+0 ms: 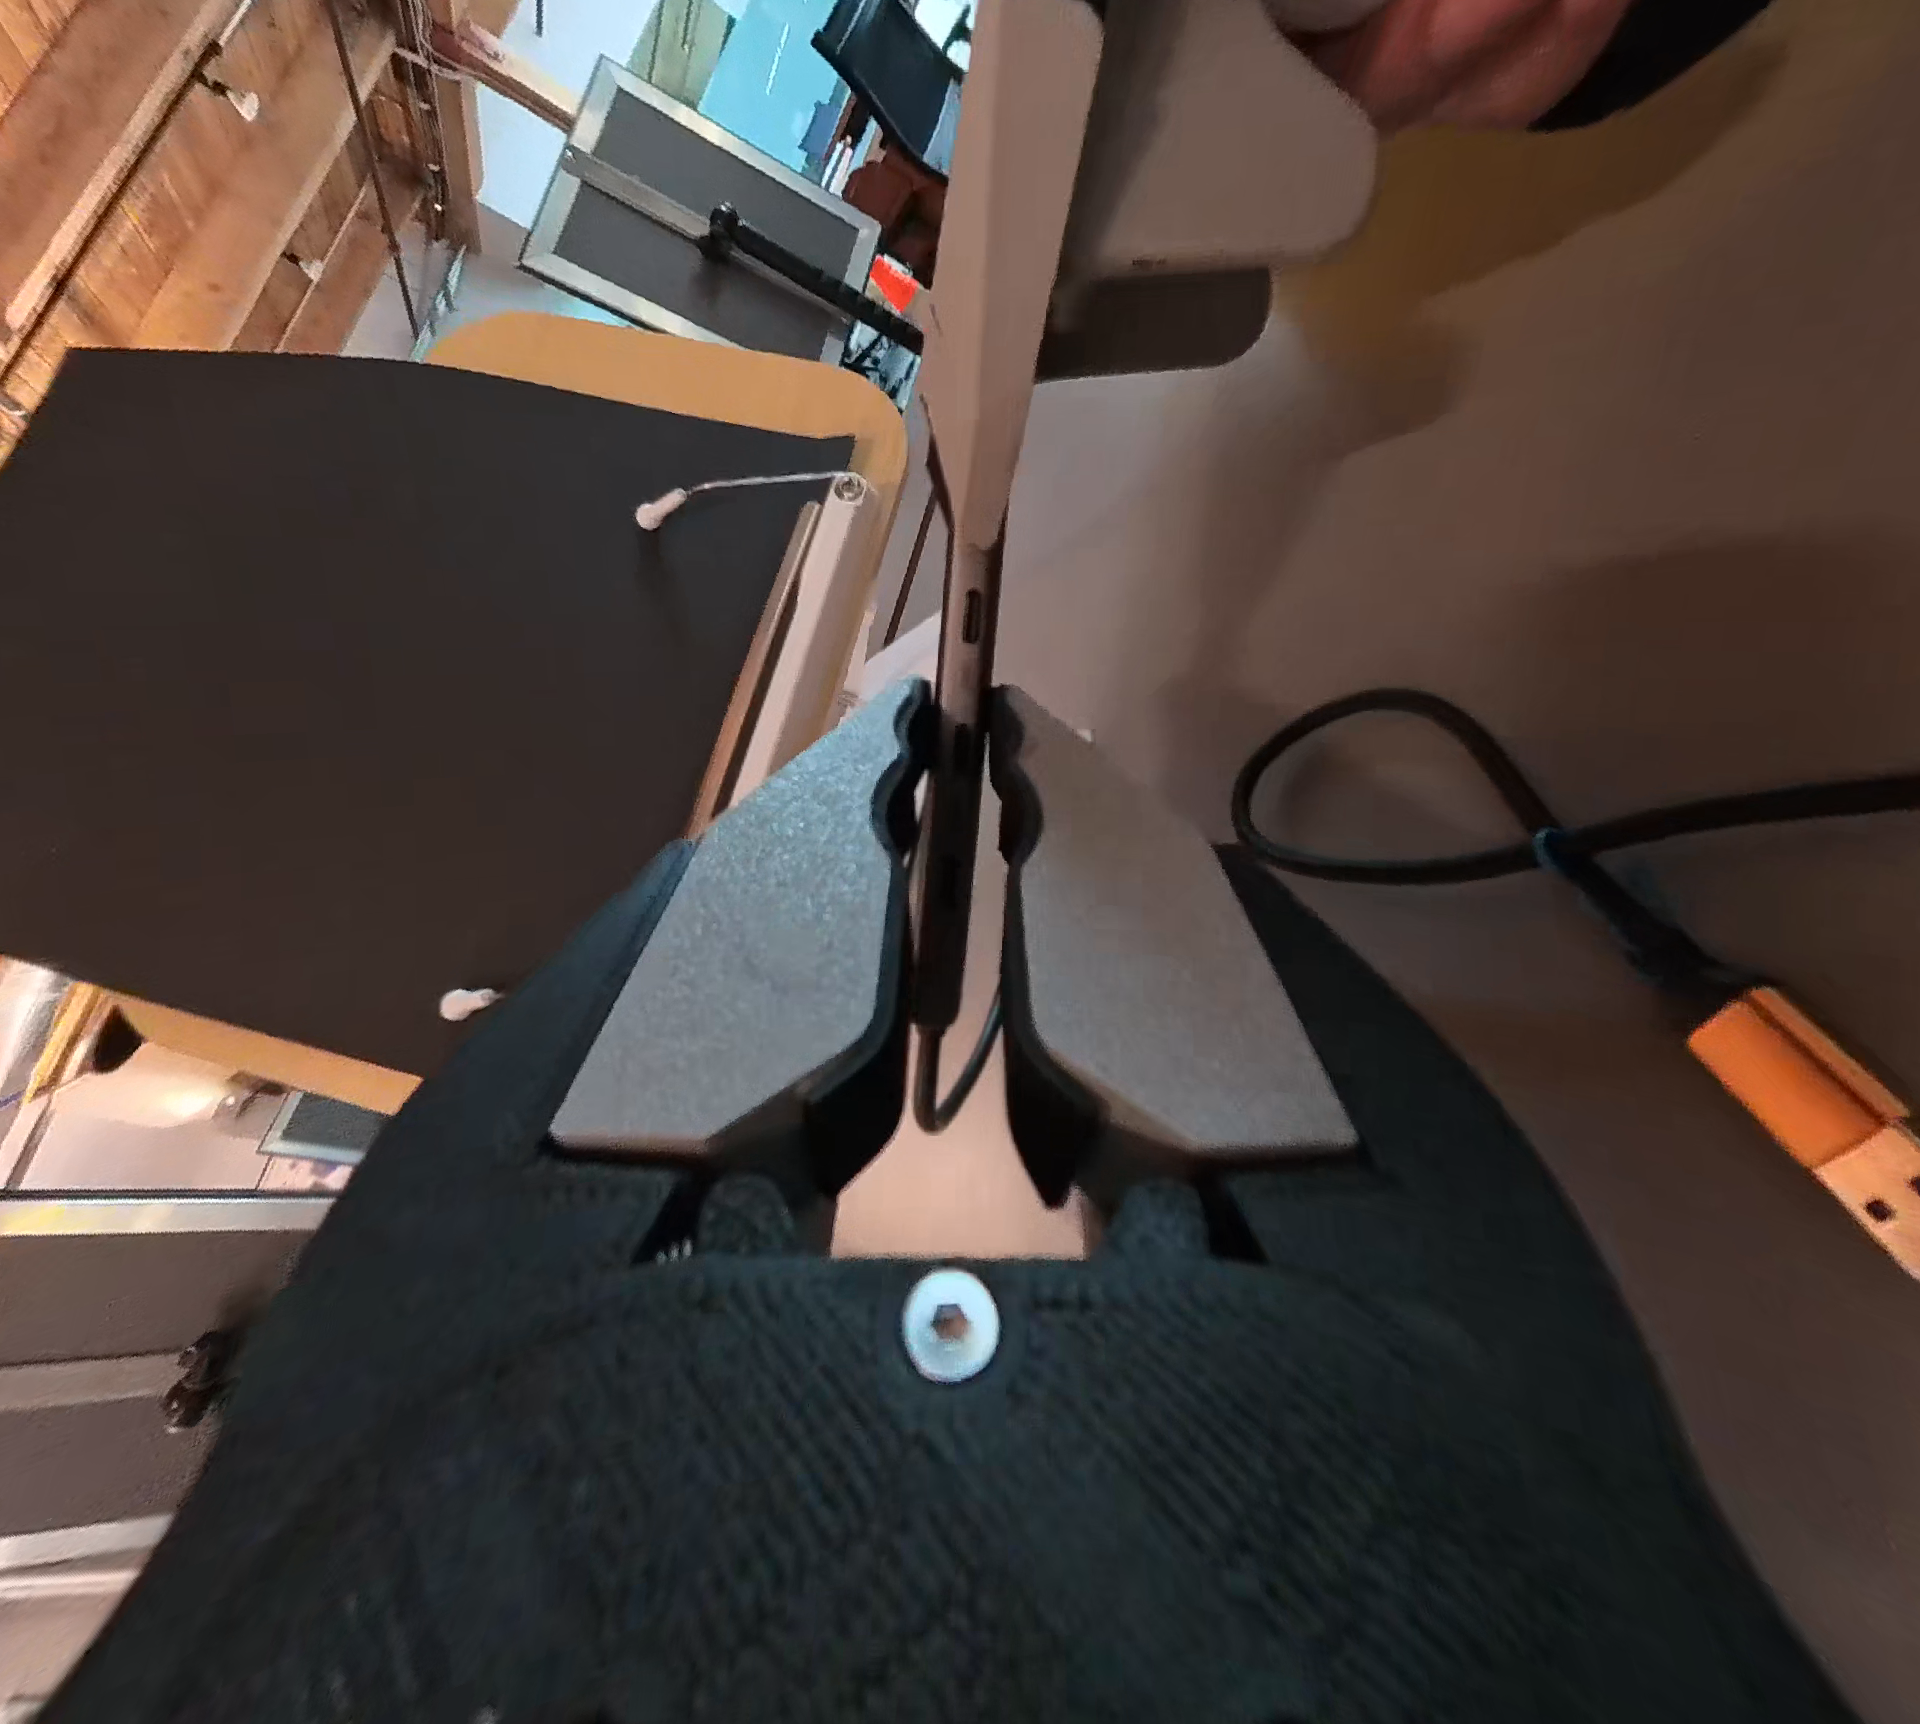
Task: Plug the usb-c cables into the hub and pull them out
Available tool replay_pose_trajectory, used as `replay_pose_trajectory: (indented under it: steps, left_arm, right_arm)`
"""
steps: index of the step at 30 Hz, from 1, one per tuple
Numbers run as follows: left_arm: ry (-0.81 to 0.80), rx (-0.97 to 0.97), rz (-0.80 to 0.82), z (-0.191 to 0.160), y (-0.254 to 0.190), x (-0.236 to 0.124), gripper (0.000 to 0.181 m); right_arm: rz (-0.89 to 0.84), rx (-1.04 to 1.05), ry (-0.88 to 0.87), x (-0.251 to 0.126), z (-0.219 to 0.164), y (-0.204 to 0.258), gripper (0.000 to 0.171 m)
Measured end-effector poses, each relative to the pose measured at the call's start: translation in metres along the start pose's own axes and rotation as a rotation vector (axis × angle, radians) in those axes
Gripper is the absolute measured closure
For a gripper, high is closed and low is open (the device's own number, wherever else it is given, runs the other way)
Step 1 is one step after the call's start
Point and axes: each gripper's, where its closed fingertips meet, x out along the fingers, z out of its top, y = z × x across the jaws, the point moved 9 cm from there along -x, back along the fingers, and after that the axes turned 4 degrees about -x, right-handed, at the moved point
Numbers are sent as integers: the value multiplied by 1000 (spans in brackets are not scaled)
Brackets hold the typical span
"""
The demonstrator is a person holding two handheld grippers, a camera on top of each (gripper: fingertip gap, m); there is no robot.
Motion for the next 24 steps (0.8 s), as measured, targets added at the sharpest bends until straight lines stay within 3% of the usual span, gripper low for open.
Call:
replay_pose_trajectory:
  steps: [3,9,16,24]
  left_arm:
    - [-32,-36,7,1,1,-2,172]
    - [57,-106,71,-16,11,1,167]
    - [6,-83,-7,-4,13,-8,175]
    - [-61,-90,-28,6,11,-13,175]
  right_arm:
    - [18,6,-11,-3,1,1,151]
    - [41,35,-71,-11,5,-1,151]
    - [90,29,-162,-18,11,1,150]
    - [-37,3,-177,-27,14,-6,136]
